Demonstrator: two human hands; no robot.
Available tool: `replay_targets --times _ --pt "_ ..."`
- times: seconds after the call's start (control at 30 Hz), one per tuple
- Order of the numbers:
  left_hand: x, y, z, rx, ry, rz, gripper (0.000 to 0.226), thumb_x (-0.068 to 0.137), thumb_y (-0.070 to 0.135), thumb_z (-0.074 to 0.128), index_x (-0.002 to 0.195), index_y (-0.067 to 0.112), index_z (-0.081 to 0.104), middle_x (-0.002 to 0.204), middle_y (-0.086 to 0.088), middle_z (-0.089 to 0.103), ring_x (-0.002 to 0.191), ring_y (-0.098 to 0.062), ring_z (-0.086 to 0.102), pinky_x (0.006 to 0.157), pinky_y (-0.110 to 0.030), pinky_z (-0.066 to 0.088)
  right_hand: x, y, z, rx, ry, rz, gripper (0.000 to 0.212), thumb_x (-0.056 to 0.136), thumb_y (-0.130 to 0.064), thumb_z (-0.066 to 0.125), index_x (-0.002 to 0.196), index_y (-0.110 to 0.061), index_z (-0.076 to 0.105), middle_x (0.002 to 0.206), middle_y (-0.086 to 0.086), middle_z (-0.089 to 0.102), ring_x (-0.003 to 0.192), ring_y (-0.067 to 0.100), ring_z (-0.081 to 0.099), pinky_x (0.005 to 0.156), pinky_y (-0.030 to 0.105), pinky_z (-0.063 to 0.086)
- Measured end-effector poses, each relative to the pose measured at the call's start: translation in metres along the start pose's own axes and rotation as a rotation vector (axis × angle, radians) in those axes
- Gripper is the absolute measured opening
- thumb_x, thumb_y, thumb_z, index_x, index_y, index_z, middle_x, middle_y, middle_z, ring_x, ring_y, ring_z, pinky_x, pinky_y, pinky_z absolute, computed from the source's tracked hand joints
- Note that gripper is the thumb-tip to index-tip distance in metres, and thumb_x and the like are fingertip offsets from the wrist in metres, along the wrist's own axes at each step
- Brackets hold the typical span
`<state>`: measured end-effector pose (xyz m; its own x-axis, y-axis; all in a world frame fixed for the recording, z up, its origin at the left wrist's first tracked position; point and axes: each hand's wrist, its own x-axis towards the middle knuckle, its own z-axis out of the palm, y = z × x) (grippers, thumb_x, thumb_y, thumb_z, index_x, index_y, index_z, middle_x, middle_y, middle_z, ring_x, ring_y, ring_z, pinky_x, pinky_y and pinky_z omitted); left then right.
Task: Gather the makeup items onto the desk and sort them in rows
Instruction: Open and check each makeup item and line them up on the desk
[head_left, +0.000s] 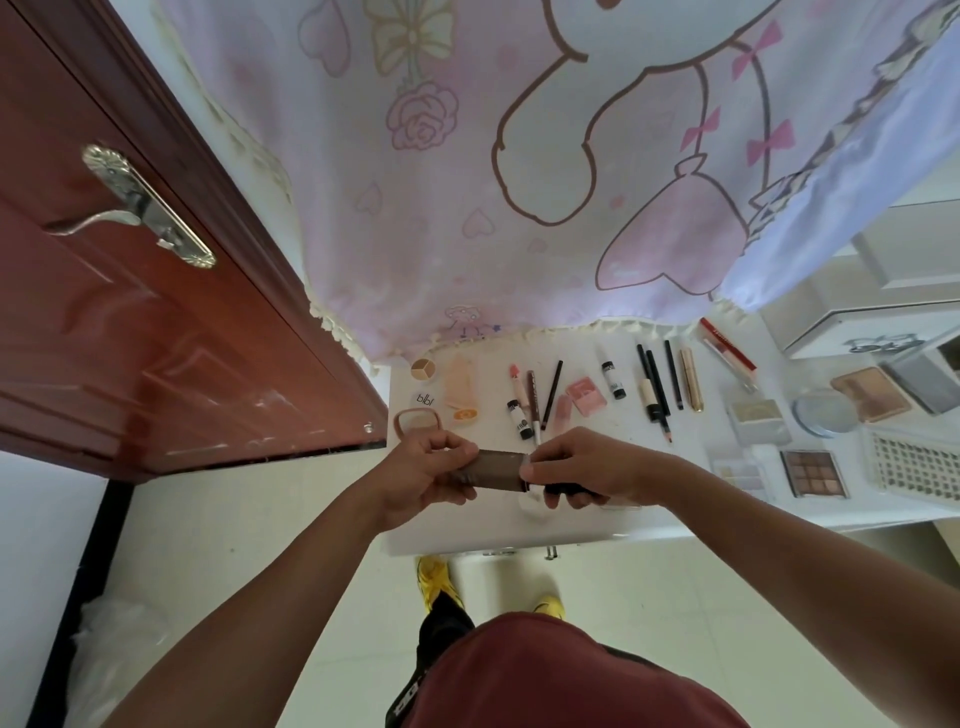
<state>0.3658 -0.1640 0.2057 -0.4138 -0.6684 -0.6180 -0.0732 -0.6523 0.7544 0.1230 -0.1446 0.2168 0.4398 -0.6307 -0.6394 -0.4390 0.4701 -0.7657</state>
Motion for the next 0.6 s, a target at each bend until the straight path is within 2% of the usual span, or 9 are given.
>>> replay_targets --times 0.07,0.13,0.2,0.27,0.33,0.4,0.47,0.53,0.6 --pt "-0.001 -0.005 -0.006 -0.051 0.032 -0.011 0.015 0.092 0.016 0.059 0.099 0.002 0.061 0.084 -0.016 0.065 0.063 -0.024 0.063 0.056 -0.026 0.053 -0.001 -0.002 -0.006 -0.121 0.033 -0.002 0.034 0.089 -0.046 0.067 0.112 -0.021 0.070 0.072 0.002 0.066 0.053 0.013 0.042 0.051 0.024 0.034" --pt "-0.004 -0.010 -0.015 -0.106 0.075 -0.019 0.021 0.090 0.016 0.060 0.105 0.000 0.062 0.087 -0.015 0.066 0.066 -0.025 0.064 0.059 -0.027 0.055 -0.001 0.000 -0.014 -0.131 0.062 0.004 0.039 0.089 -0.044 0.066 0.119 -0.019 0.066 0.072 0.001 0.066 0.055 0.013 0.043 0.052 0.024 0.035" --pt "-0.006 -0.017 -0.025 -0.164 0.114 -0.042 0.024 0.085 0.014 0.064 0.105 0.000 0.063 0.092 -0.015 0.067 0.074 -0.029 0.066 0.064 -0.029 0.058 0.000 0.004 -0.020 -0.103 0.083 0.002 0.039 0.092 -0.045 0.062 0.112 -0.011 0.065 0.074 0.001 0.065 0.055 0.011 0.046 0.051 0.024 0.034" --pt "-0.007 -0.026 -0.033 -0.214 0.138 -0.074 0.017 0.084 0.003 0.064 0.101 0.000 0.063 0.095 -0.017 0.068 0.081 -0.034 0.067 0.071 -0.033 0.061 0.003 0.009 -0.024 -0.035 0.108 0.021 0.038 0.095 -0.041 0.059 0.105 -0.005 0.064 0.078 0.003 0.065 0.057 0.010 0.047 0.051 0.023 0.034" --pt "-0.006 -0.039 -0.040 -0.227 0.173 -0.101 0.020 0.082 -0.007 0.063 0.101 -0.002 0.062 0.097 -0.019 0.068 0.085 -0.038 0.067 0.074 -0.036 0.061 0.008 0.014 -0.024 0.047 0.150 0.059 0.029 0.097 -0.033 0.059 0.111 -0.008 0.064 0.083 0.006 0.066 0.060 0.010 0.050 0.050 0.022 0.035" --pt "-0.006 -0.054 -0.045 -0.146 0.232 -0.105 0.026 0.078 -0.010 0.068 0.102 -0.003 0.064 0.099 -0.019 0.068 0.089 -0.037 0.067 0.078 -0.036 0.060 0.014 0.022 -0.021 0.143 0.187 0.098 0.025 0.099 -0.024 0.055 0.118 -0.009 0.062 0.090 0.009 0.068 0.067 0.012 0.055 0.052 0.022 0.038" --pt "-0.003 -0.071 -0.050 0.081 0.328 -0.084 0.026 0.075 -0.006 0.075 0.099 0.003 0.068 0.098 -0.014 0.069 0.091 -0.029 0.065 0.079 -0.031 0.055 0.021 0.032 -0.014 0.240 0.214 0.128 0.023 0.098 -0.018 0.054 0.119 -0.010 0.060 0.097 0.013 0.069 0.074 0.016 0.059 0.055 0.024 0.042" --pt "0.000 -0.085 -0.051 0.238 0.405 -0.063 0.025 0.073 -0.002 0.079 0.095 0.007 0.071 0.095 -0.010 0.070 0.087 -0.020 0.063 0.074 -0.023 0.048 0.028 0.042 -0.007 0.314 0.238 0.153 0.022 0.097 -0.016 0.058 0.118 -0.009 0.060 0.099 0.015 0.069 0.078 0.019 0.062 0.057 0.025 0.044" --pt "0.006 -0.099 -0.051 0.264 0.444 -0.038 0.025 0.073 -0.003 0.079 0.094 0.007 0.071 0.092 -0.009 0.071 0.083 -0.016 0.062 0.069 -0.019 0.045 0.035 0.050 0.002 0.354 0.252 0.192 0.025 0.094 -0.017 0.064 0.115 -0.003 0.062 0.096 0.015 0.069 0.078 0.020 0.063 0.057 0.025 0.046"
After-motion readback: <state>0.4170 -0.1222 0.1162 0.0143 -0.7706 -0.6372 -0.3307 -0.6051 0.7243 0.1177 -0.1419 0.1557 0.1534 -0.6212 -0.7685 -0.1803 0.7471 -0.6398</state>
